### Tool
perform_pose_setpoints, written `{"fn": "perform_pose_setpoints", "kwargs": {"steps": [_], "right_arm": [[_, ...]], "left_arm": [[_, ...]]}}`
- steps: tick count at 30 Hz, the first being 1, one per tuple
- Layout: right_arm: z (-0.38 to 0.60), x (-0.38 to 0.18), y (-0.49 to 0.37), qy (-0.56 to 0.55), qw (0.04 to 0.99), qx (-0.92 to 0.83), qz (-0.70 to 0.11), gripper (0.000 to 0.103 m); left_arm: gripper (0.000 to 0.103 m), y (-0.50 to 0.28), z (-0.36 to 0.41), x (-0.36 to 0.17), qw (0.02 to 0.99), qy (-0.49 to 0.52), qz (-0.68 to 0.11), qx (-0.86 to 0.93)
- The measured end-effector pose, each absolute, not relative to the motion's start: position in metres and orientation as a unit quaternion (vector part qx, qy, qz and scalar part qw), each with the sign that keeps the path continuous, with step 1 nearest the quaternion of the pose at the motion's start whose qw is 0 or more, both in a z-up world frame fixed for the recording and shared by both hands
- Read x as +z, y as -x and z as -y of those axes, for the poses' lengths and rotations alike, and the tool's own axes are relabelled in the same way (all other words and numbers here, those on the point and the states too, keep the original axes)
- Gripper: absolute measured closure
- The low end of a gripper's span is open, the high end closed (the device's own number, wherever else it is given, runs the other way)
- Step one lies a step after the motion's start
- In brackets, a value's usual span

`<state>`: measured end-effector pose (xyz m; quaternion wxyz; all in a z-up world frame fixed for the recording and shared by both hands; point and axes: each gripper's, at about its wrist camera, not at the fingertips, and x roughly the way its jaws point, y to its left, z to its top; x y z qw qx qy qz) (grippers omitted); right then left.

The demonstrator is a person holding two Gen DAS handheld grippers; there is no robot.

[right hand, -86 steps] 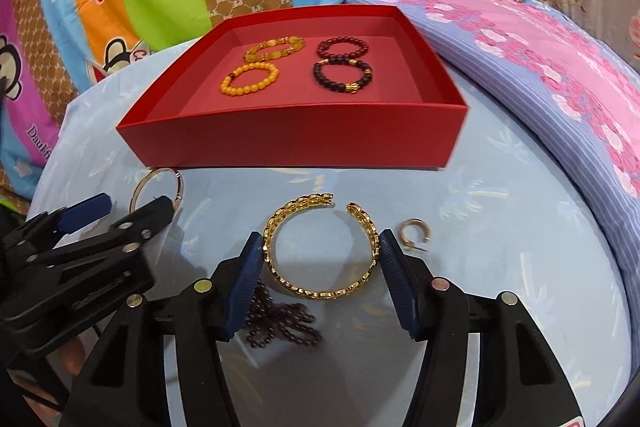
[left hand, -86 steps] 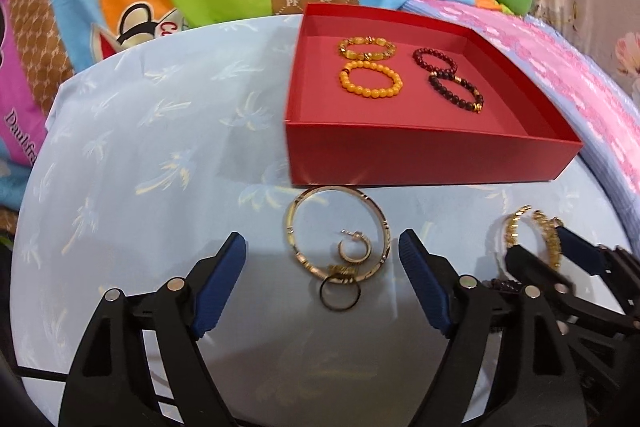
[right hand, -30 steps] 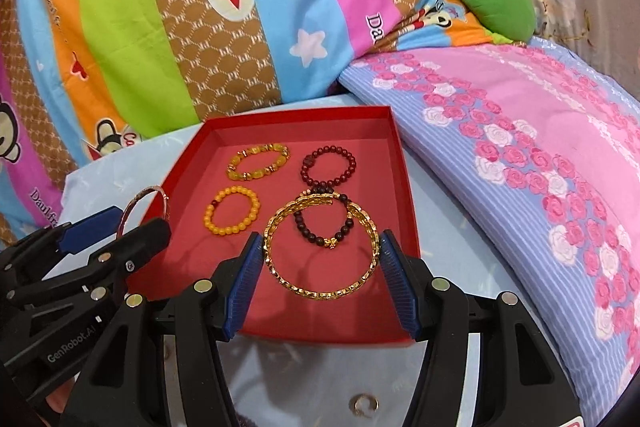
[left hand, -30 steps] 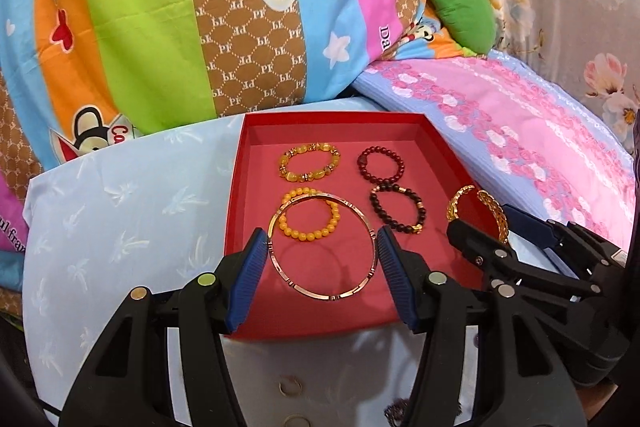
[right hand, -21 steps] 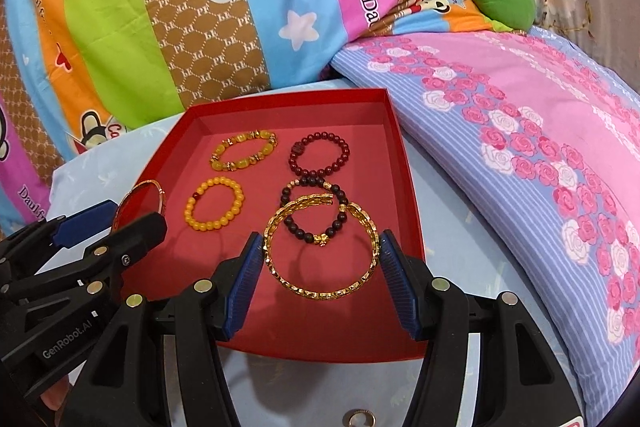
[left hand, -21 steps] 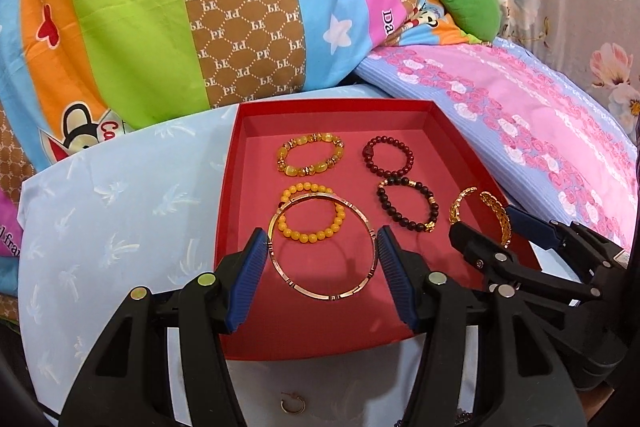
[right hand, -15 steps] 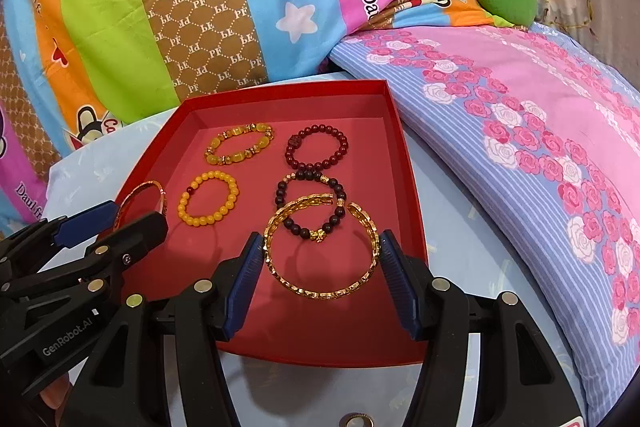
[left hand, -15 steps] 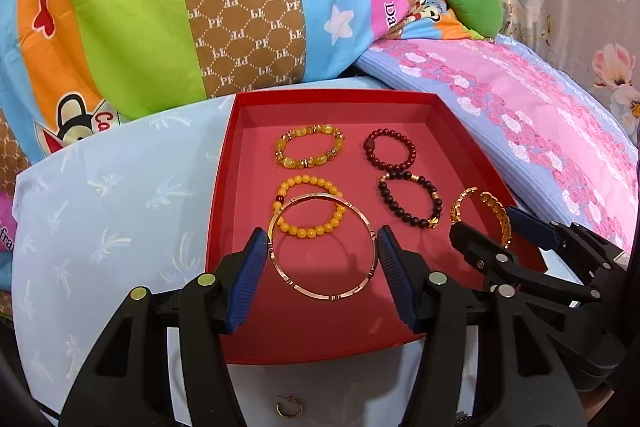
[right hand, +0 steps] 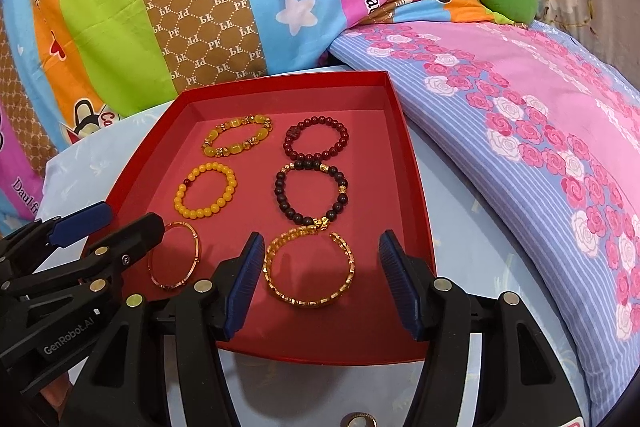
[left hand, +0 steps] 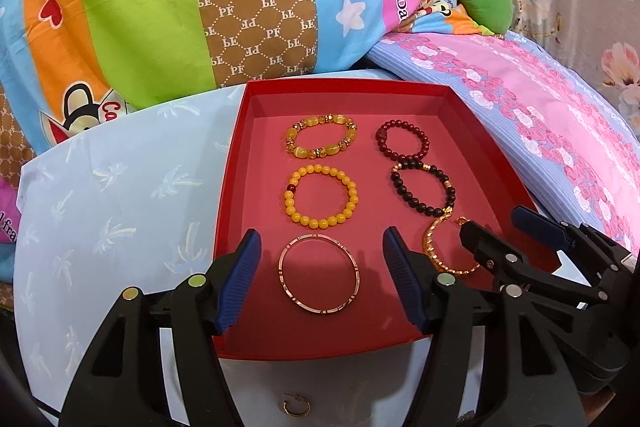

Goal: Organize jewelry
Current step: 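Open both tools to drop the bangles inside the red box, then move both tools back toward the rings, earrings and dark red bracelet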

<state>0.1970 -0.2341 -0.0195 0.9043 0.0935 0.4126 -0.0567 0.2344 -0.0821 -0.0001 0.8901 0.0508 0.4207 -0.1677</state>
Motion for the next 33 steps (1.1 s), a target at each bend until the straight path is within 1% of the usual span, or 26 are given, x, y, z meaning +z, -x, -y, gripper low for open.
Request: {"fn": "perform_pose_setpoints", "kwargs": {"steps": [15, 26, 33], "right_arm": [[0.23, -0.006, -0.177, -0.096, 0.91, -0.06, -0.399, 0.045], [0.218, 0.008, -0.134, -0.101, 0.915, -0.054, -0.388, 0.045], [0.206, 0.006, -0.096, -0.102, 0.915, -0.049, -0.387, 0.045]], "left_arm": [[0.043, -0.212, 0.078, 0.018, 0.898, -0.055, -0.404, -0.163], [0.043, -0.169, 0.064, 0.034, 0.903, -0.049, -0.395, -0.164], [0.043, -0.132, 0.052, 0.031, 0.901, -0.048, -0.397, -0.168]]}}
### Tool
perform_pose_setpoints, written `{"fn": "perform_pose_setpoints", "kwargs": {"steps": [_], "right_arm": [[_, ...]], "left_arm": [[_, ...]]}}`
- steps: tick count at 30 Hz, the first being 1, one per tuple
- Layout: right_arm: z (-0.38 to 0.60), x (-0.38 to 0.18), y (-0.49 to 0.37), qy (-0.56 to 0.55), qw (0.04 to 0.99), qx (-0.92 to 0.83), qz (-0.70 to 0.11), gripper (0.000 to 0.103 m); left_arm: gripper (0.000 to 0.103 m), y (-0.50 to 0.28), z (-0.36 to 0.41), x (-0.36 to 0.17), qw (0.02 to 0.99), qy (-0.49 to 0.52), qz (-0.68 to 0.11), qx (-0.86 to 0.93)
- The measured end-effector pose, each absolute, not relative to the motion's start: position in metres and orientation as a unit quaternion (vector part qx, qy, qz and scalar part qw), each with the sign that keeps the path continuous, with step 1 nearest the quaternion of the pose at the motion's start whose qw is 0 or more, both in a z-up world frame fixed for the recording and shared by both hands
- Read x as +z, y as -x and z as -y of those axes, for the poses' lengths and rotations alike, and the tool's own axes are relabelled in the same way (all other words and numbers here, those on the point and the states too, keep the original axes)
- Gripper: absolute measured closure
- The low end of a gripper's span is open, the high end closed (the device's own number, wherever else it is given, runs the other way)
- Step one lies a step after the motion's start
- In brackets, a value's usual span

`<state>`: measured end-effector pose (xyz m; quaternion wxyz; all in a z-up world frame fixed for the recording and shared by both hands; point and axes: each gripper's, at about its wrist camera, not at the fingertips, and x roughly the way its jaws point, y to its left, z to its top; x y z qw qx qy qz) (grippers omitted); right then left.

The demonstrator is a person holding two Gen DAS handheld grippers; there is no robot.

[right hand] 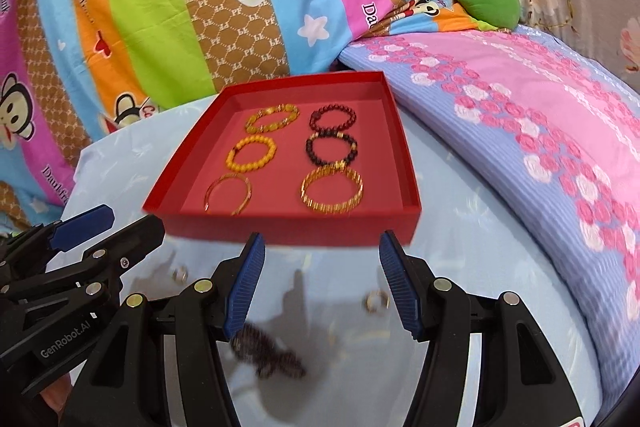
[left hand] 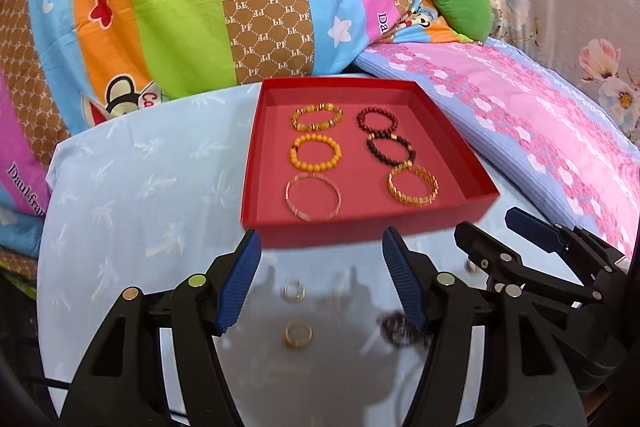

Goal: Organize jewelry
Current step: 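Move both tools back toward the rings, earrings and dark red bracelet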

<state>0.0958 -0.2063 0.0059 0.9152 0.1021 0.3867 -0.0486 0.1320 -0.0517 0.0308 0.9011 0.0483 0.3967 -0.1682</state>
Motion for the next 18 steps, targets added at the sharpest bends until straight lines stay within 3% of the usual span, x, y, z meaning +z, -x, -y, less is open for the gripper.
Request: {"fn": "perform_pose_setpoints", "kwargs": {"steps": [18], "right_arm": [[0.163, -0.032, -0.045, -0.091, 0.903, -0.013, -0.421, 0.045]], "left_arm": [[0.043, -0.071, 0.006, -0.013, 0.888, -0.021, -0.433, -0.151]]}}
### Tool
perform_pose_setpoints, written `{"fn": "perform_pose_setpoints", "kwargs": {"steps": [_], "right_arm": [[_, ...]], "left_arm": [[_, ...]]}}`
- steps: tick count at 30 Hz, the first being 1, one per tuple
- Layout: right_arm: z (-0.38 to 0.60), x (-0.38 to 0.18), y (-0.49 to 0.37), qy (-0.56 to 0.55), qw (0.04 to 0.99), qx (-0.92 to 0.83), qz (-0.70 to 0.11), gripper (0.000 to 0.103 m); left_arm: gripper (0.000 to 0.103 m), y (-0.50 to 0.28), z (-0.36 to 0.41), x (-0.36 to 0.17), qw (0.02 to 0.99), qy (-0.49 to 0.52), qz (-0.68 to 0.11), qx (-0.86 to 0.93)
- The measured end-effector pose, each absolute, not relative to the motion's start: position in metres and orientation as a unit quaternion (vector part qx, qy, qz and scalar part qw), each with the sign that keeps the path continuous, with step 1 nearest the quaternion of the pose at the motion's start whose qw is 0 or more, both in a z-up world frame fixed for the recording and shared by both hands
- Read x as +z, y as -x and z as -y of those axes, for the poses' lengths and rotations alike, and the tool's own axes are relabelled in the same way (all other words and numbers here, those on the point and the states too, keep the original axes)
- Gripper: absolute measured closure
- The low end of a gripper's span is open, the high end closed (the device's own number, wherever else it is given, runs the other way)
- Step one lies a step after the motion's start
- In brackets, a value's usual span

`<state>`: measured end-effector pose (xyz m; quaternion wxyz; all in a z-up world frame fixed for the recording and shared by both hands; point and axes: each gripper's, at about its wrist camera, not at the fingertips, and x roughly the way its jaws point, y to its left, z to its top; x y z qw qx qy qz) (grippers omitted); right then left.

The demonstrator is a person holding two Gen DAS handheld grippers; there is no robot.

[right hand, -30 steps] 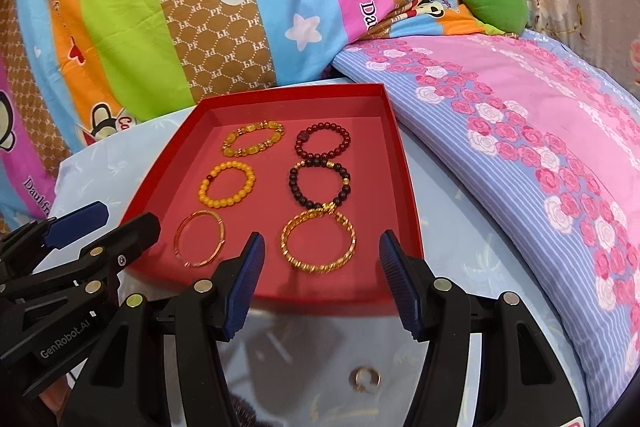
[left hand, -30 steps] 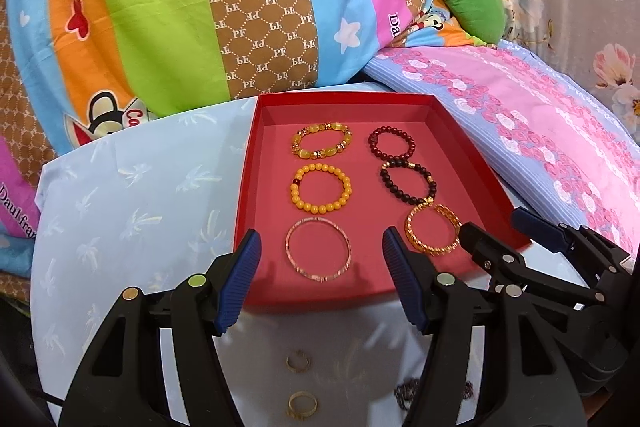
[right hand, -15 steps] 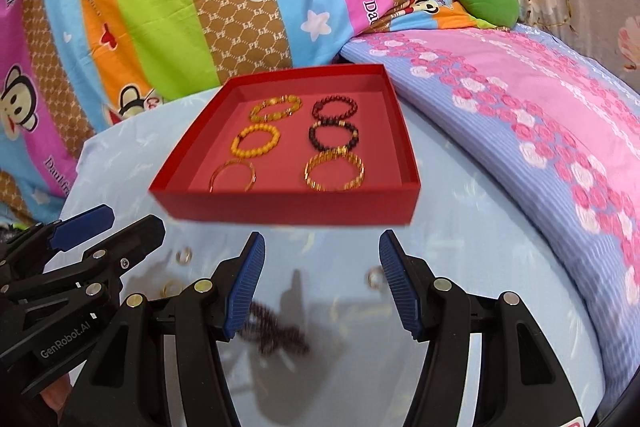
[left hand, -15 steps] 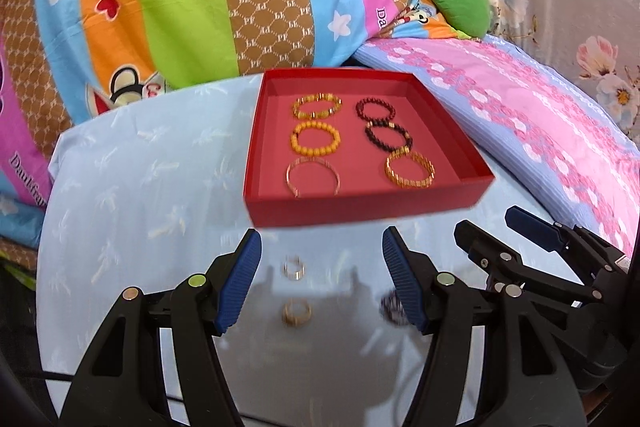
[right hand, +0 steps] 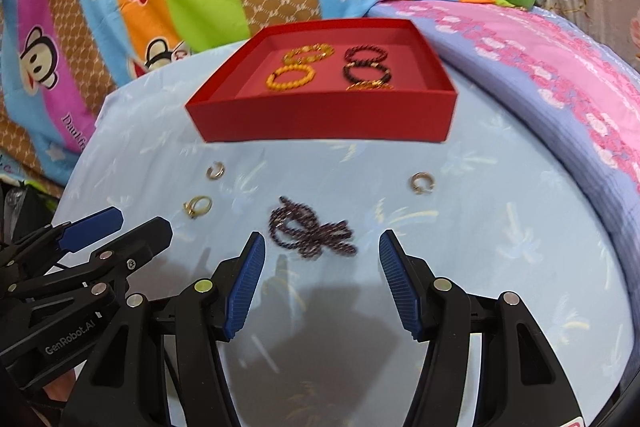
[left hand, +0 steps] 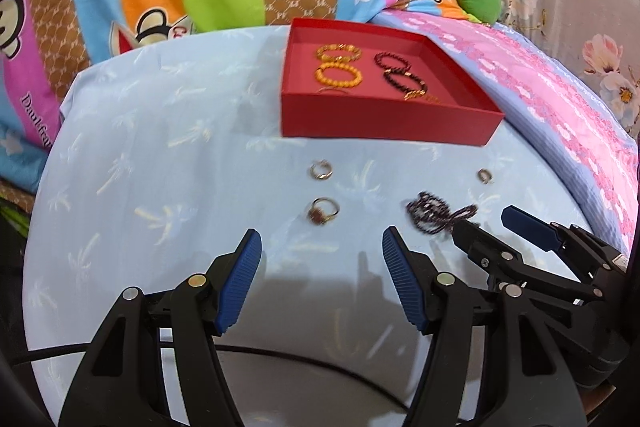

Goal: Organize jewelry
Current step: 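Move both tools back toward the rings, earrings and dark red bracelet, then grasp the dark red multi-strand bead bracelet with the right tool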

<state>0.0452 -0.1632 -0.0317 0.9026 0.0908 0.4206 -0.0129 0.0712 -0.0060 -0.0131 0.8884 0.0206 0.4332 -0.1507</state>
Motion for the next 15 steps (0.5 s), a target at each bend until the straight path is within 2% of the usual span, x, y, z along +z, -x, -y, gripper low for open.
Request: {"fn": "perform_pose_setpoints", "kwargs": {"steps": [12, 15], "right_arm": [[0.154, -0.047, -0.068, -0.079, 0.896, -0.009, -0.436, 0.045], [0.154, -0.05, -0.07, -0.081, 0.894, -0.007, -0.44, 0.051]], "left_arm": [[0.043, -0.086, -0.001, -0.028, 0.883, -0.018, -0.447, -0.14], [0.043, -0.089, 0.002, -0.031, 0.882, -0.021, -0.449, -0.142]]}}
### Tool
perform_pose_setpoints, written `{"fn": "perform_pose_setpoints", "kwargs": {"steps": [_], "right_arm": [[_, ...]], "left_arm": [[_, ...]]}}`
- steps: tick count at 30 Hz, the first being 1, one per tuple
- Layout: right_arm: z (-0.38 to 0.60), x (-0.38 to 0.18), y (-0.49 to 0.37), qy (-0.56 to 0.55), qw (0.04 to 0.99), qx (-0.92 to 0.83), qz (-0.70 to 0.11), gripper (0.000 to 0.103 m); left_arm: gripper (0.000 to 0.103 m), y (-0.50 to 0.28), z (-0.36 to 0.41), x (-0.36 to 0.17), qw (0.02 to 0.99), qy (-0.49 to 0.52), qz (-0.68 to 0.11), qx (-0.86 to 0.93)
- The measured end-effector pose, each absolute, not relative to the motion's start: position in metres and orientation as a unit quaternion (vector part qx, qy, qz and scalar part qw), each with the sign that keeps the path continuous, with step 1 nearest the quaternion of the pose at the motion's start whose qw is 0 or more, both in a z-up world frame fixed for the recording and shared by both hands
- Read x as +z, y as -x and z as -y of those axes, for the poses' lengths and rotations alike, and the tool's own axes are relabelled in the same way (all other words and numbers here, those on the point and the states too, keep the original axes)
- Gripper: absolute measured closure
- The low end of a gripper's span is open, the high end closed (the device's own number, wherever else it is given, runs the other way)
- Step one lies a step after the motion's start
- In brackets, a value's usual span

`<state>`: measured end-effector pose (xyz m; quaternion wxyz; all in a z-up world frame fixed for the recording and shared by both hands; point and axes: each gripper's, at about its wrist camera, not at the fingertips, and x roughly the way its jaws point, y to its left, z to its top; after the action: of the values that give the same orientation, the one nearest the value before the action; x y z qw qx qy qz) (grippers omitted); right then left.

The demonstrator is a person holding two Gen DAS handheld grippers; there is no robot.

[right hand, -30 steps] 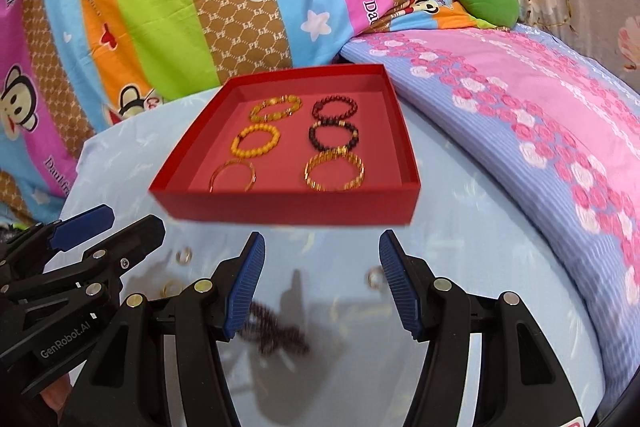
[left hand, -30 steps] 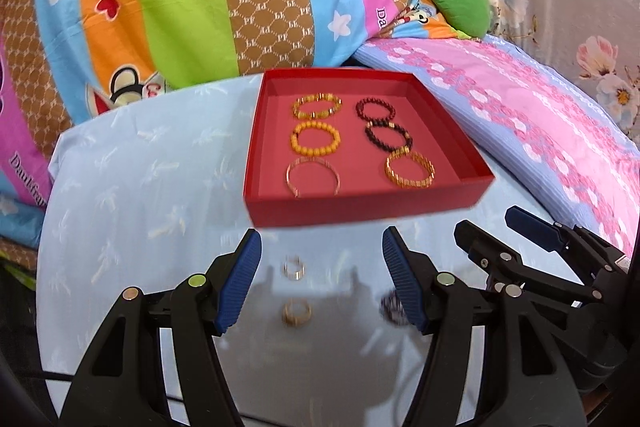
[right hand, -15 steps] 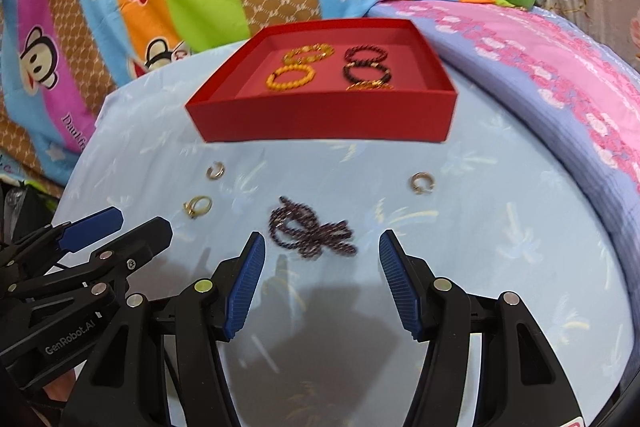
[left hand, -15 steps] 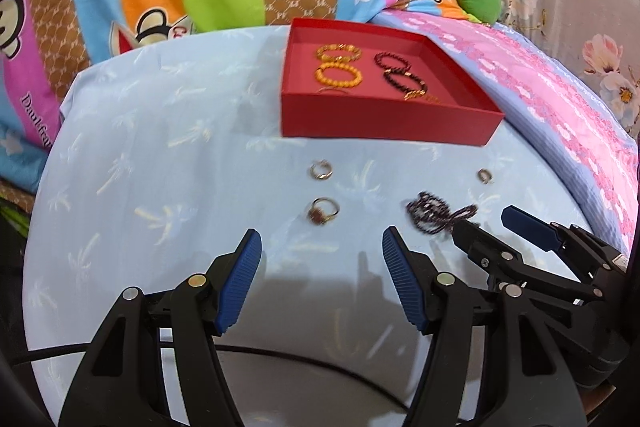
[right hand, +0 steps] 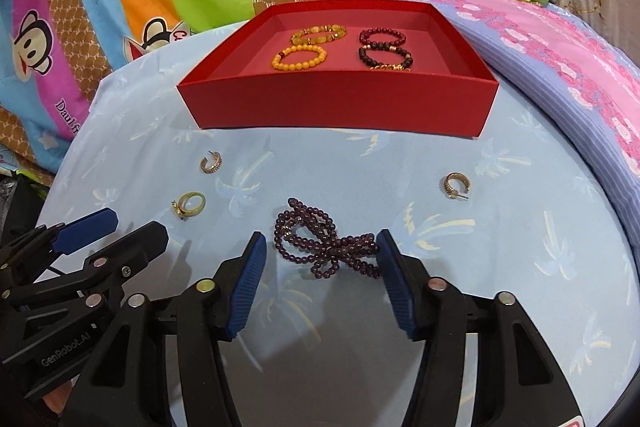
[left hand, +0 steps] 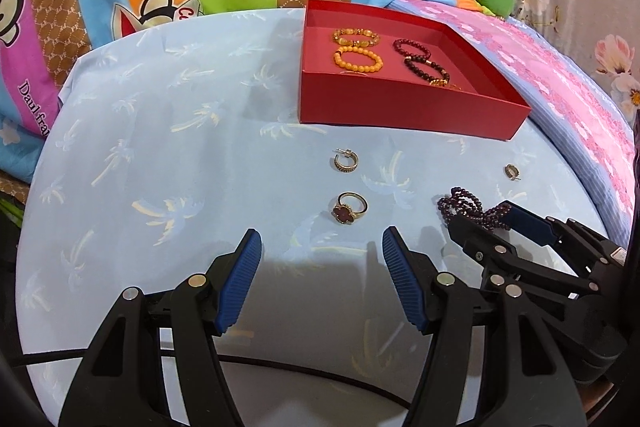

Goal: Organize jewelry
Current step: 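Grasp the dark red multi-strand bead bracelet with the right tool, then grasp the red-stone gold ring with the left tool while the right tool holds the bracelet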

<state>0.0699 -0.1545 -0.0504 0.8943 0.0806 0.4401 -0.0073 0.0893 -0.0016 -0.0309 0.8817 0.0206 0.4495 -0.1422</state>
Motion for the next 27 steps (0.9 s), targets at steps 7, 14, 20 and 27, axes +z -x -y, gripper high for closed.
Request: {"fn": "perform_pose_setpoints", "kwargs": {"steps": [7, 14, 20, 27], "right_arm": [[0.158, -0.051, -0.071, -0.078, 0.894, -0.009, -0.441, 0.08], [0.163, -0.05, -0.067, -0.088, 0.893, -0.011, -0.441, 0.088], [0.171, -0.049, -0.064, -0.105, 0.892, -0.016, -0.439, 0.088], [0.176, -0.048, -0.063, -0.113, 0.892, -0.019, -0.436, 0.088]], "left_arm": [[0.043, -0.097, 0.009, -0.034, 0.88, -0.024, -0.451, -0.146], [0.048, -0.102, 0.018, -0.037, 0.877, -0.031, -0.453, -0.154], [0.058, -0.107, 0.021, -0.042, 0.872, -0.028, -0.461, -0.162], [0.075, -0.111, 0.024, -0.045, 0.872, -0.032, -0.46, -0.165]]}}
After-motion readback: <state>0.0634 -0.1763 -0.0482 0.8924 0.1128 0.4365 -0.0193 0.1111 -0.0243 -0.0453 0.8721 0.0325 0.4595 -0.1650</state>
